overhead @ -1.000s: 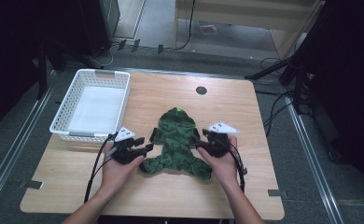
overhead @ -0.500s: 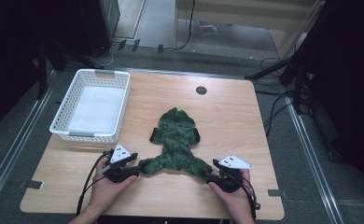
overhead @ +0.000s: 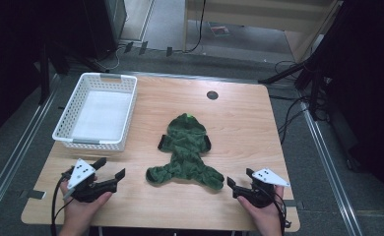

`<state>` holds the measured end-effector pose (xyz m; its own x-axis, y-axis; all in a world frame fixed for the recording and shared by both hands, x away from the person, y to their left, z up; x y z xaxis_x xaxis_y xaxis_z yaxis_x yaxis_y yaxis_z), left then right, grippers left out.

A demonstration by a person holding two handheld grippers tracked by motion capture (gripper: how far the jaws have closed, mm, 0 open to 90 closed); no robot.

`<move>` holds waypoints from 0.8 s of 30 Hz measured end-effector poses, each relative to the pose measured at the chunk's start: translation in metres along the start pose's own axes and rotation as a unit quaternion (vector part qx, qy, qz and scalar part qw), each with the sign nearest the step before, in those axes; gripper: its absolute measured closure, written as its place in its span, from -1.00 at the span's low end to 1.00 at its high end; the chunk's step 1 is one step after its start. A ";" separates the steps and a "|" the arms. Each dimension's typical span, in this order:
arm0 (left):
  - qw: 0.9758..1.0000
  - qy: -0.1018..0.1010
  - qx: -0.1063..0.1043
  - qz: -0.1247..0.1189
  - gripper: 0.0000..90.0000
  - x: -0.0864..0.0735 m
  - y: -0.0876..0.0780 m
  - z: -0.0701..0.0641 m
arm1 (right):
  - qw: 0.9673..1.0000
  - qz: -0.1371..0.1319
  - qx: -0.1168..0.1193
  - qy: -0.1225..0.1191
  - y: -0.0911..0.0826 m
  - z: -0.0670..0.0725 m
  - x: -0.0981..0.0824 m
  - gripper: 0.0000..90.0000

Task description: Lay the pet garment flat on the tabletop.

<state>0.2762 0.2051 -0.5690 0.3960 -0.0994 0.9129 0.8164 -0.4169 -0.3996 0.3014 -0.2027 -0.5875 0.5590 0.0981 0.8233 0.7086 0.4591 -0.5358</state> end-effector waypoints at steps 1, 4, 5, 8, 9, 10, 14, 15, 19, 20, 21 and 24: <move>1.000 -0.007 -0.004 0.001 -0.62 -0.002 -0.003 0.005 | 1.000 -0.002 -0.005 0.003 -0.002 -0.003 0.000 -0.69; 1.000 -0.023 0.005 0.002 -0.66 -0.007 -0.014 0.022 | 1.000 -0.010 -0.013 0.009 -0.010 -0.012 0.001 -0.77; 1.000 -0.027 0.011 0.000 -0.68 -0.007 -0.017 0.028 | 1.000 -0.011 -0.015 0.009 -0.012 -0.014 0.001 -0.85; 0.999 -0.039 0.030 -0.006 -0.71 -0.008 -0.028 0.046 | 1.000 -0.010 -0.012 0.010 -0.018 -0.018 0.001 -0.99; 0.998 -0.044 0.036 -0.005 -0.74 -0.009 -0.031 0.052 | 1.000 -0.010 -0.015 0.012 -0.019 -0.021 0.000 -1.00; 0.998 -0.047 0.040 -0.005 -0.80 -0.011 -0.033 0.057 | 1.000 -0.010 -0.017 0.014 -0.021 -0.023 0.000 -1.00; 0.997 -0.054 0.049 -0.006 -0.91 -0.015 -0.043 0.071 | 0.999 -0.019 -0.033 0.020 -0.028 -0.035 0.001 -1.00; 0.997 -0.052 0.050 -0.006 -0.97 -0.017 -0.045 0.075 | 0.999 -0.019 -0.036 0.023 -0.029 -0.039 0.000 -1.00; 0.995 -0.066 0.073 -0.013 -0.97 -0.019 -0.053 0.095 | 0.997 -0.017 -0.065 0.023 -0.035 -0.057 -0.008 -1.00; 0.994 -0.071 0.080 -0.014 -0.97 -0.020 -0.056 0.101 | 0.997 -0.015 -0.071 0.026 -0.037 -0.062 -0.010 -1.00; 0.994 -0.075 0.085 -0.014 -0.97 -0.021 -0.057 0.107 | 0.997 -0.015 -0.073 0.031 -0.038 -0.066 -0.013 -1.00; 0.991 -0.085 0.101 -0.012 -0.97 -0.025 -0.063 0.122 | 0.996 -0.014 -0.082 0.038 -0.044 -0.077 -0.019 -1.00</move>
Point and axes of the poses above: each handheld gripper's, and its own axes: y roughly forward along the jaws, x roughly out of its top, z roughly to its left, the point moved 10 cm from there along y, roughly forward along the jaws, and after that the axes turned 3 degrees about y, right-handed, at the moved point
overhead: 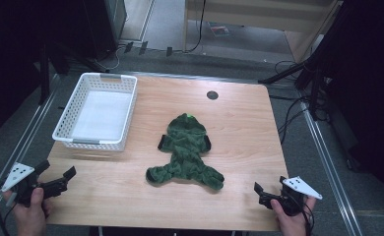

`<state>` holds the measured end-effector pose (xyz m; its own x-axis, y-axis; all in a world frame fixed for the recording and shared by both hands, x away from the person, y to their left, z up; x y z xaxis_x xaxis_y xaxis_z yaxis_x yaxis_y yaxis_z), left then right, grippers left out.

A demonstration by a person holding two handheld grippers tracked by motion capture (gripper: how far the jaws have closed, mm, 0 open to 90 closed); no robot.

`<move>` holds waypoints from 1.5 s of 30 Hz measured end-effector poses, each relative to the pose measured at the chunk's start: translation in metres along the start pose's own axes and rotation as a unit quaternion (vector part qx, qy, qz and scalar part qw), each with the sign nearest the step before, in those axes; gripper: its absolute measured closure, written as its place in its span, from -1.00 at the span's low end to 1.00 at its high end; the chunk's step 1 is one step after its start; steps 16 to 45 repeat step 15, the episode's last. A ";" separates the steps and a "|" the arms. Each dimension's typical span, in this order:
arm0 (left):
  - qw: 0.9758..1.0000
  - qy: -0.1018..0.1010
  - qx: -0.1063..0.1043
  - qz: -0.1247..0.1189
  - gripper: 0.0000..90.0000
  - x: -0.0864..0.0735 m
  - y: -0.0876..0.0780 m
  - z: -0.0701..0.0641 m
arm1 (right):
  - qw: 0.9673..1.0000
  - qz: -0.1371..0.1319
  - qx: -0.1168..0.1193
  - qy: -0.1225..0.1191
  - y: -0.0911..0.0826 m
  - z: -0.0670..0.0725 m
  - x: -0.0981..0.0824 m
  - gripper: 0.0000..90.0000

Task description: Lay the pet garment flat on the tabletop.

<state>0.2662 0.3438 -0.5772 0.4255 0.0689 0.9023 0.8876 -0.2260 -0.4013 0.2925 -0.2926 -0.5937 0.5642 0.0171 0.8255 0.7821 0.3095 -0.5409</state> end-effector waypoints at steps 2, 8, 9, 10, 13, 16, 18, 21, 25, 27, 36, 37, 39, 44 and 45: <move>1.000 -0.005 0.006 0.003 -0.97 -0.002 -0.001 0.008 | 1.000 0.000 -0.007 0.010 -0.003 -0.008 -0.003 -1.00; 1.000 -0.005 0.016 0.024 -0.97 -0.011 0.005 0.013 | 0.999 0.000 -0.016 0.030 -0.006 -0.022 -0.009 -1.00; 1.000 -0.002 0.016 0.027 -0.97 -0.011 0.006 0.012 | 0.999 0.001 -0.019 0.031 -0.006 -0.023 -0.009 -1.00; 0.999 0.001 0.014 0.030 -0.97 -0.012 0.007 0.010 | 0.999 -0.001 -0.019 0.031 -0.006 -0.023 -0.009 -1.00; 0.999 0.009 0.014 0.037 -0.97 -0.014 0.010 0.008 | 0.999 -0.001 -0.015 0.030 -0.005 -0.020 -0.008 -1.00; 0.999 0.013 0.014 0.048 -0.97 -0.017 0.013 0.006 | 1.000 0.001 -0.010 0.026 -0.004 -0.016 -0.008 -1.00; 0.999 0.013 0.014 0.048 -0.97 -0.017 0.013 0.006 | 1.000 0.001 -0.010 0.026 -0.004 -0.016 -0.008 -1.00; 0.999 0.013 0.014 0.048 -0.97 -0.017 0.013 0.006 | 1.000 0.001 -0.010 0.026 -0.004 -0.016 -0.008 -1.00; 0.999 0.013 0.014 0.048 -0.97 -0.017 0.013 0.006 | 1.000 0.001 -0.010 0.026 -0.004 -0.016 -0.008 -1.00; 0.999 0.013 0.014 0.048 -0.97 -0.017 0.013 0.006 | 1.000 0.001 -0.010 0.026 -0.004 -0.016 -0.008 -1.00; 0.999 0.013 0.014 0.048 -0.97 -0.017 0.013 0.006 | 1.000 0.001 -0.010 0.026 -0.004 -0.016 -0.008 -1.00; 0.999 0.013 0.014 0.048 -0.97 -0.017 0.013 0.006 | 1.000 0.001 -0.010 0.026 -0.004 -0.016 -0.008 -1.00; 0.999 0.013 0.014 0.048 -0.97 -0.017 0.013 0.006 | 1.000 0.001 -0.010 0.026 -0.004 -0.016 -0.008 -1.00; 0.999 0.013 0.014 0.048 -0.97 -0.017 0.013 0.006 | 1.000 0.001 -0.010 0.026 -0.004 -0.016 -0.008 -1.00; 0.999 0.013 0.014 0.048 -0.97 -0.017 0.013 0.006 | 1.000 0.001 -0.010 0.026 -0.004 -0.016 -0.008 -1.00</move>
Point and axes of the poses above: each handheld gripper's, and its own axes: y roughly forward along the jaws, x roughly out of its top, z roughly to its left, the point moved 10 cm from there along y, roughly forward along the jaws, and after that the axes turned 3 degrees about y, right-handed, at the moved point
